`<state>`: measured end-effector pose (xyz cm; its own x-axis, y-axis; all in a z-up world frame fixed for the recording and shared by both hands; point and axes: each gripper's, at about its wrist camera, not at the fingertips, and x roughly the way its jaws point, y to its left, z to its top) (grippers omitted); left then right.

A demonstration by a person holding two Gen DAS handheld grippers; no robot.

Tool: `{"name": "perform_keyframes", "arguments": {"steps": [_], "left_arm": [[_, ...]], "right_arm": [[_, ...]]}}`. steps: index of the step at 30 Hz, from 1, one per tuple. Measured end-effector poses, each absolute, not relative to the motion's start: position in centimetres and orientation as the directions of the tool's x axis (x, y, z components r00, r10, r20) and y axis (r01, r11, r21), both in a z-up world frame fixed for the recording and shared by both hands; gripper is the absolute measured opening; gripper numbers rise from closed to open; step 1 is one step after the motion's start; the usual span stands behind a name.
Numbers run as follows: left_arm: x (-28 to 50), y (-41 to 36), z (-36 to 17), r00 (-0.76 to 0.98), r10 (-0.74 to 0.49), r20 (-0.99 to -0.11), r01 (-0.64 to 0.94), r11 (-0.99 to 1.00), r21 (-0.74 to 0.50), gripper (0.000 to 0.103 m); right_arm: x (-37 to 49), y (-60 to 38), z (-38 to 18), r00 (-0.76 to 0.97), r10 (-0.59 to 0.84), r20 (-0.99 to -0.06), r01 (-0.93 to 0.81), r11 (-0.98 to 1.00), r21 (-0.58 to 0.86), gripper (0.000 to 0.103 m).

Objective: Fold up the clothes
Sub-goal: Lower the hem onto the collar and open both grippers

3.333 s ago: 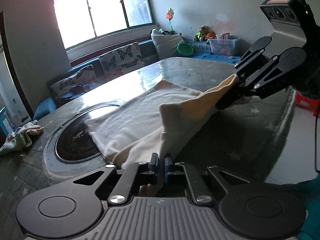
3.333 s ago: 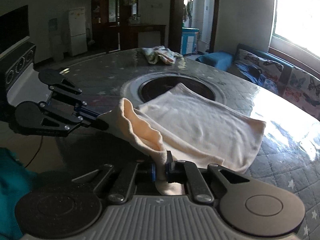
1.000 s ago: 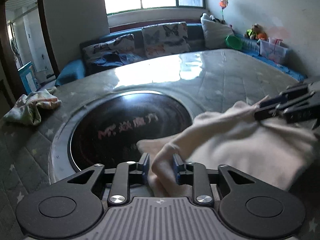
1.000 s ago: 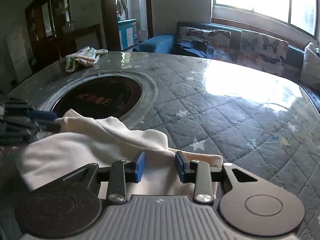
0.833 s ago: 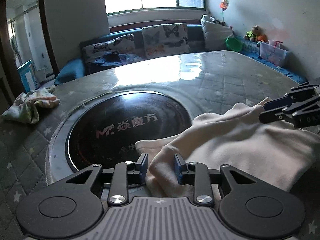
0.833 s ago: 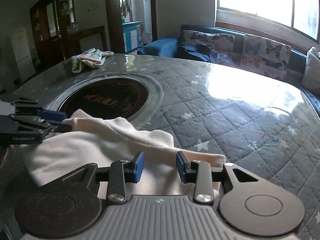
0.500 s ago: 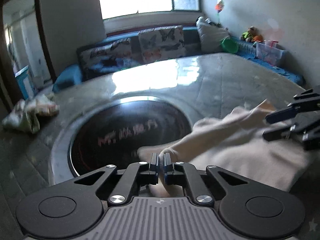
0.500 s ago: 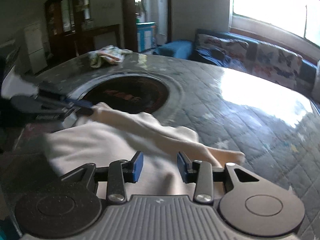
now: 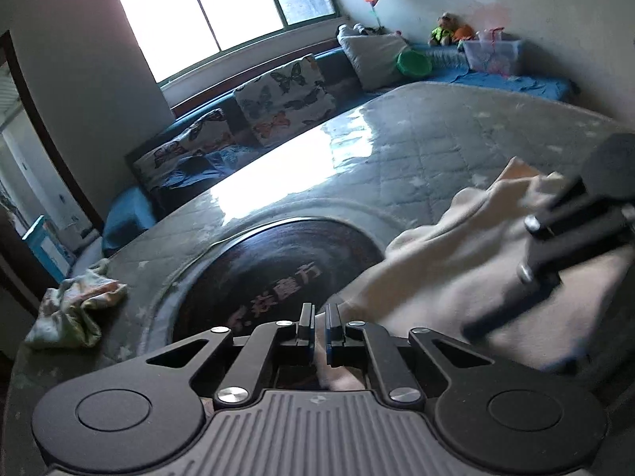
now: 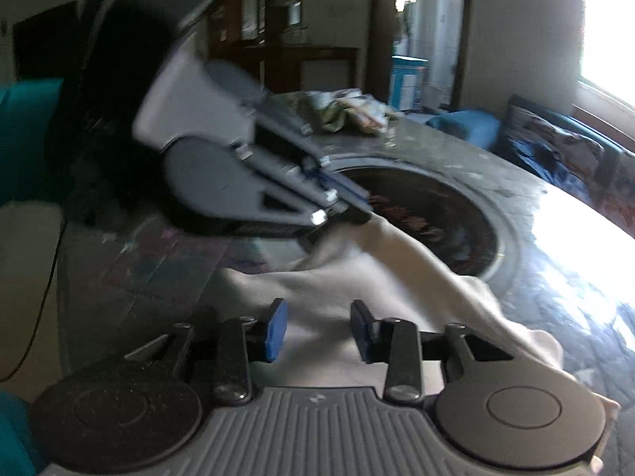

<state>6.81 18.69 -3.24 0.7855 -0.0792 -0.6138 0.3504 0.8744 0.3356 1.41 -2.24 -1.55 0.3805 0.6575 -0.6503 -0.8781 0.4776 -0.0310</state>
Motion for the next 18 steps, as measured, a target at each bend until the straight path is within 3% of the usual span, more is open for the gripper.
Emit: {"name": "perform_keyframes", "arguments": {"steps": [4,12,18], "left_arm": [[7.9,20.4,-3.6,0.77,-0.039,-0.637,0.29,0.91,0.295,0.006],[5.0,21.7,-3.0,0.712,-0.159,-0.684,0.27,0.961,0.058,0.014],[3.7,20.7,-4.7,0.687,-0.159,-0.709,0.241,0.97,0.016,0.018]], "right_arm": [[1.0,-1.7,-2.2,0.375,0.656,-0.655,-0.882,0.47,-0.035,0.033],[1.9,-4.2,-0.4,0.423,0.651,-0.631,-0.847,0.531,-0.02,0.033],[1.4,-8.9,0.2,0.492,0.596,-0.634,-0.781,0.624,-0.02,0.034]]}}
